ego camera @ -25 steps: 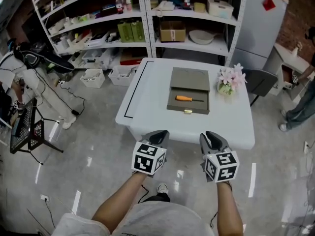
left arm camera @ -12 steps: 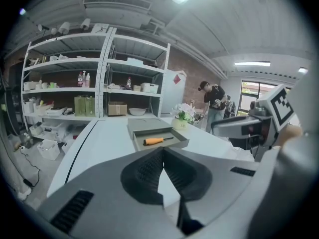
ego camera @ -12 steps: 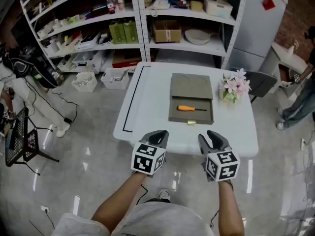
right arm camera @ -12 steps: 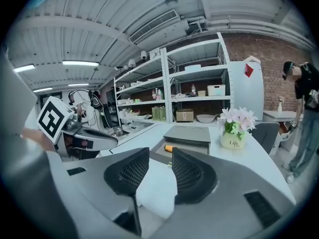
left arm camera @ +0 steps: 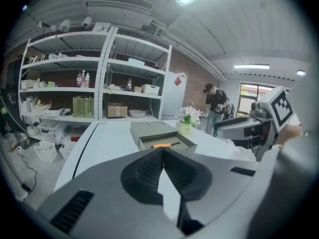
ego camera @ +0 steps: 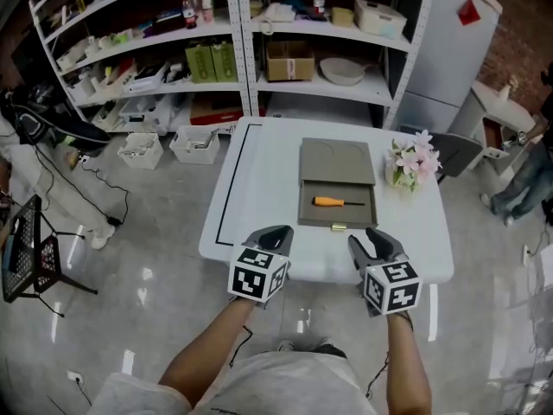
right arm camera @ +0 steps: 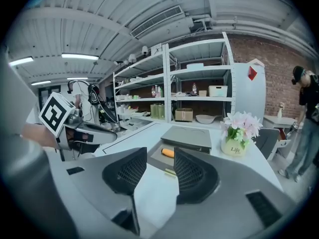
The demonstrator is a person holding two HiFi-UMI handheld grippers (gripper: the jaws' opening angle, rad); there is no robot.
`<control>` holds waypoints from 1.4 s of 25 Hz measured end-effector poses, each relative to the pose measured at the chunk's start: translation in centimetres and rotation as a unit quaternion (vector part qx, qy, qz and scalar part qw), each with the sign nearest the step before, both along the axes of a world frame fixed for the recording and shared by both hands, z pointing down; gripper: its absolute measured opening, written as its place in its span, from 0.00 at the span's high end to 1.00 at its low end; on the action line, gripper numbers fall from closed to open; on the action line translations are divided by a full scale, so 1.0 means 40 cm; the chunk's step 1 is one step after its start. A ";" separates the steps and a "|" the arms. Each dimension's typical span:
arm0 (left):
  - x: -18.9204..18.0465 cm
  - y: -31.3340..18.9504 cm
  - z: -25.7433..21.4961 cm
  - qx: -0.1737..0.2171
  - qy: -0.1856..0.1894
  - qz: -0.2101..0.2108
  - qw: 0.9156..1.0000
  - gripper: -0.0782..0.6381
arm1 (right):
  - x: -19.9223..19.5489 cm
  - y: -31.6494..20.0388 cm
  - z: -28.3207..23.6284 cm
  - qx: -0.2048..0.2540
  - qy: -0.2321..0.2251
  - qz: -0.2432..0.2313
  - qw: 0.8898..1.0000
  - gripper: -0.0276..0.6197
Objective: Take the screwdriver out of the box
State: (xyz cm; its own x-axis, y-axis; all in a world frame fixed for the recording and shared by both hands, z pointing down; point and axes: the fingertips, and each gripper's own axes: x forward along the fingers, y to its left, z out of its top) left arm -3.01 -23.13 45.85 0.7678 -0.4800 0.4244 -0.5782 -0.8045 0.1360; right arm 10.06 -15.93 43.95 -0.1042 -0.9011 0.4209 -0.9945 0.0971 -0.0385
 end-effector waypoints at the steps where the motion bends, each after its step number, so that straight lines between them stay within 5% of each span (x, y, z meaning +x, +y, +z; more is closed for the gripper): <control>1: -0.001 -0.007 -0.001 0.001 0.000 0.000 1.000 0.88 | 0.000 -0.007 -0.003 0.001 0.002 -0.002 1.000 0.69; 17: 0.078 -0.142 0.042 -0.001 -0.022 -0.016 1.000 0.88 | 0.042 -0.193 0.068 -0.075 0.078 -0.144 0.984 0.69; 35: 0.178 -0.315 0.106 -0.017 -0.060 -0.070 0.996 0.88 | 0.022 -0.392 0.250 -0.167 0.138 -0.362 0.906 0.68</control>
State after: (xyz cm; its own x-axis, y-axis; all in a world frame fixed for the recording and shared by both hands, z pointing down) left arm 4.13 -35.72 50.08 0.6372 -0.5626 0.5267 -0.6982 -0.7108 0.0855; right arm 10.94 -31.63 53.96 -0.4672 -0.4551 0.7580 -0.6504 0.7577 0.0540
